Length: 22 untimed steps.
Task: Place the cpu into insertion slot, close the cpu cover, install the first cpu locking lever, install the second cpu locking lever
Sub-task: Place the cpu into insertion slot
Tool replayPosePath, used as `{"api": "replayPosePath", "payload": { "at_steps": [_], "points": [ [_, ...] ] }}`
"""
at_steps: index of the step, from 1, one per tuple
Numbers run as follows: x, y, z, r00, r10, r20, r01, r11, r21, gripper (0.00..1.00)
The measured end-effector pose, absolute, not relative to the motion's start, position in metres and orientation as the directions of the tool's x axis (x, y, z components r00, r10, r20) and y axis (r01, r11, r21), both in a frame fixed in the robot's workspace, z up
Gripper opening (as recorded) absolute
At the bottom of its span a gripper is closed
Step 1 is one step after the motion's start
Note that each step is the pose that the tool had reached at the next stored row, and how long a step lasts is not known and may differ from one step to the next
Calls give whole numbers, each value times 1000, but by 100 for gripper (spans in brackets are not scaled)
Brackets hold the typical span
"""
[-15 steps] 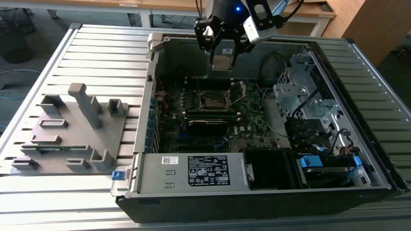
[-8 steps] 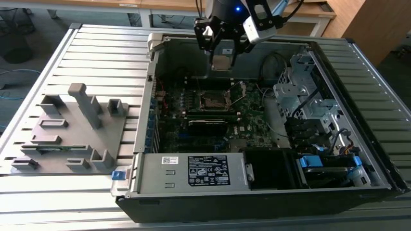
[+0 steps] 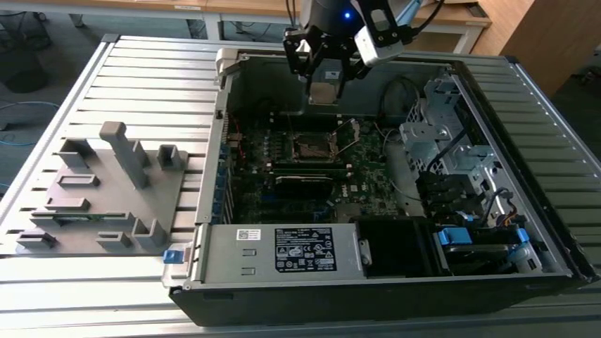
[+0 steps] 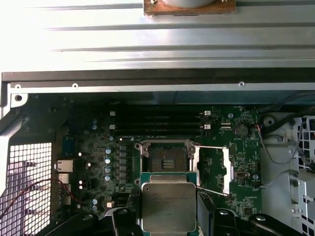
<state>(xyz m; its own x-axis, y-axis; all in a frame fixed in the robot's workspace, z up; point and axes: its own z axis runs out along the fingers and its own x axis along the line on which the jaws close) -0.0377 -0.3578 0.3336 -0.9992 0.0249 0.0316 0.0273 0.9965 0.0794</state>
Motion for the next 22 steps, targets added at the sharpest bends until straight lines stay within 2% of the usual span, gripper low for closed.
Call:
{"api": "replayPosePath", "payload": {
  "at_steps": [8,22],
  "points": [
    [-38,-358,320,-1000,8,29,10,997,79,54],
    [-38,-358,306,-1000,-3,8,-2,997,79,54]
  ]
}}
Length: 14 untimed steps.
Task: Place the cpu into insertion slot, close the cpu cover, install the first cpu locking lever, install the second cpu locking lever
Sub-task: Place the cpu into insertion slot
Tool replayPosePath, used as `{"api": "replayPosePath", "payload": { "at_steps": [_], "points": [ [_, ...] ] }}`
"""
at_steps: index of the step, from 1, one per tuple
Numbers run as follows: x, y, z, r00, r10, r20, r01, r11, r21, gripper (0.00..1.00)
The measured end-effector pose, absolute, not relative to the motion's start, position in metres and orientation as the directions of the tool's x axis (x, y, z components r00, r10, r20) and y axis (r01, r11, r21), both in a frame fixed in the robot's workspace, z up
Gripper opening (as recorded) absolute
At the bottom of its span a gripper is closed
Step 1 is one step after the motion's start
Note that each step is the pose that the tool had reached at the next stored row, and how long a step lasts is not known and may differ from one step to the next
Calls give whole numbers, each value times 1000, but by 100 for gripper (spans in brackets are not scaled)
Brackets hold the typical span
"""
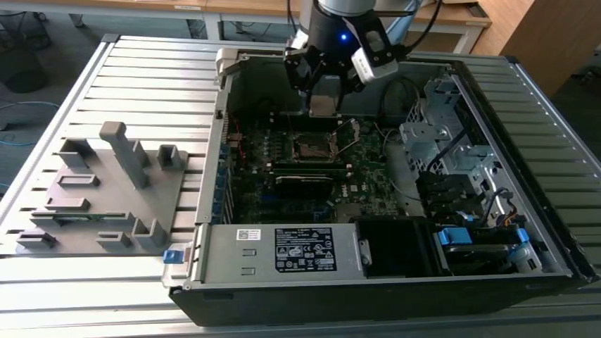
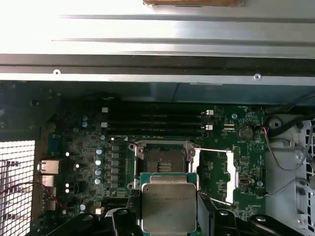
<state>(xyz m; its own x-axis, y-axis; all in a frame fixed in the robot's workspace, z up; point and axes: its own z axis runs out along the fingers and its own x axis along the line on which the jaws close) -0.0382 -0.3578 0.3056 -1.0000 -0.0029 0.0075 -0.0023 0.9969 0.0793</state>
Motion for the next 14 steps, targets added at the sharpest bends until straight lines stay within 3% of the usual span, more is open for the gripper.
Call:
{"api": "replayPosePath", "payload": {
  "at_steps": [14],
  "points": [
    [-38,-354,296,-1000,-4,2,-4,997,79,54]
  ]
}}
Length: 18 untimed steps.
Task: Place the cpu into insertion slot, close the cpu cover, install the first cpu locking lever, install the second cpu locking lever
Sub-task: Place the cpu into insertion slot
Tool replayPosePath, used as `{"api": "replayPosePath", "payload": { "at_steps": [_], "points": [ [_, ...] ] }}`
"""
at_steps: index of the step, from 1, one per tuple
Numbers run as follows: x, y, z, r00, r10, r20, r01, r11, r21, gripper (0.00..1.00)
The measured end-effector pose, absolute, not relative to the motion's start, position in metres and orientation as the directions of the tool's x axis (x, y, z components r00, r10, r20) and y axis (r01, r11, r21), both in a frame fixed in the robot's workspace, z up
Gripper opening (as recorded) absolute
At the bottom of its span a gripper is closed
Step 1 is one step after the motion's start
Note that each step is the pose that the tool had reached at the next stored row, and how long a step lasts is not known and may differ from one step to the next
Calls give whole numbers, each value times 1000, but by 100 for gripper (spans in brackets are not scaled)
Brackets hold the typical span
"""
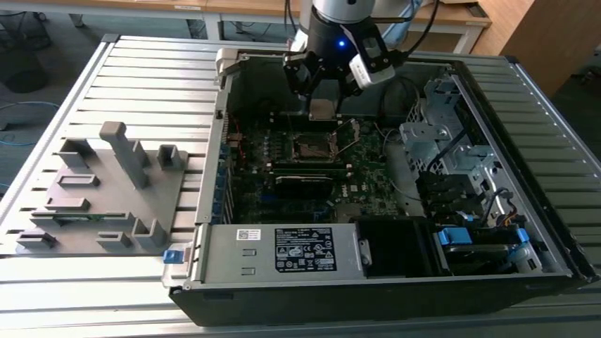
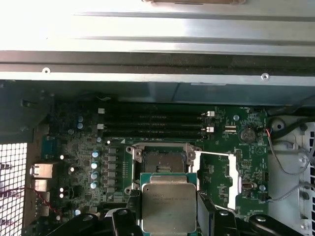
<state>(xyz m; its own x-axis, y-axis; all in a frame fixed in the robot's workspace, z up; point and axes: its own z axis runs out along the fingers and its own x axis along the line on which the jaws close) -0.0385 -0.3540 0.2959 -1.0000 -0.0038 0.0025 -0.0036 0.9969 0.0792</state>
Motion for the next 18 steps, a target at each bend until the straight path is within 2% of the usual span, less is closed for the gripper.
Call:
{"api": "replayPosePath", "payload": {
  "at_steps": [18],
  "points": [
    [-40,-353,272,-1000,-4,-10,-5,997,79,54]
  ]
}}
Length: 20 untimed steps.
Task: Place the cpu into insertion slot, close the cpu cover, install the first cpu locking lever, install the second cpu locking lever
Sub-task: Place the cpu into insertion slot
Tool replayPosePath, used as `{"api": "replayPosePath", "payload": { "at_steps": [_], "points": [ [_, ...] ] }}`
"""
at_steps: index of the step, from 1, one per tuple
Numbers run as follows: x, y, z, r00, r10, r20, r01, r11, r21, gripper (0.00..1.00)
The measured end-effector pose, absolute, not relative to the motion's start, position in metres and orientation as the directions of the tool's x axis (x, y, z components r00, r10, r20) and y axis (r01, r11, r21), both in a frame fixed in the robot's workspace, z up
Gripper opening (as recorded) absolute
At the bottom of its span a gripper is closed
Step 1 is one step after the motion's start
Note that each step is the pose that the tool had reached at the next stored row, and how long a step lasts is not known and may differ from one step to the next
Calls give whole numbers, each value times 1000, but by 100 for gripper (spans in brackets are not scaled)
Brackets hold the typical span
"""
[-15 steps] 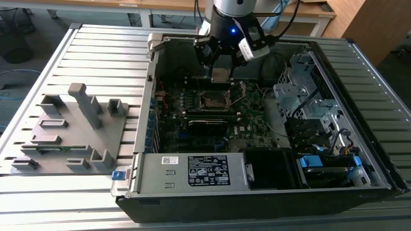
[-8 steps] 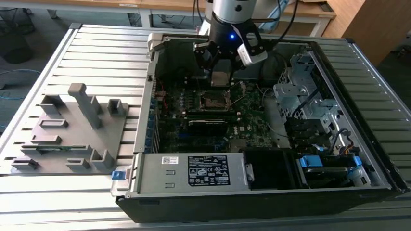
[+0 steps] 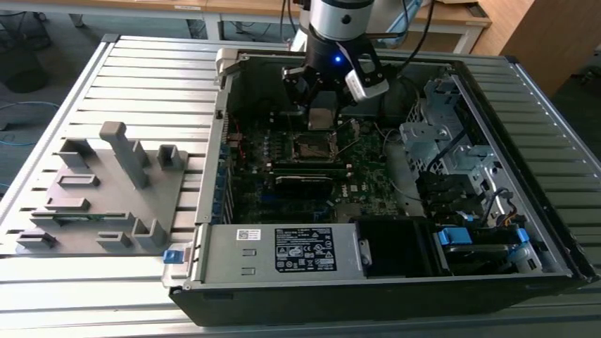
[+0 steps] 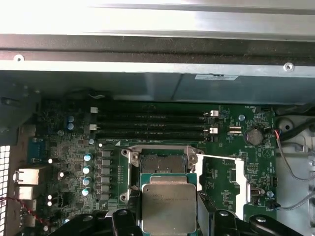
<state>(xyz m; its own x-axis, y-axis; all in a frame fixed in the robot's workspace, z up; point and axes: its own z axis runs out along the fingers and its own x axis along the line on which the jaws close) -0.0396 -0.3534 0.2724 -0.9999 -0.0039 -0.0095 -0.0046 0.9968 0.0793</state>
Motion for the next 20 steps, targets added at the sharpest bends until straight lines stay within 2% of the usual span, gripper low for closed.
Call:
{"api": "replayPosePath", "payload": {
  "at_steps": [20],
  "points": [
    [-40,-353,256,-1000,-4,-15,-5,997,79,54]
  ]
}}
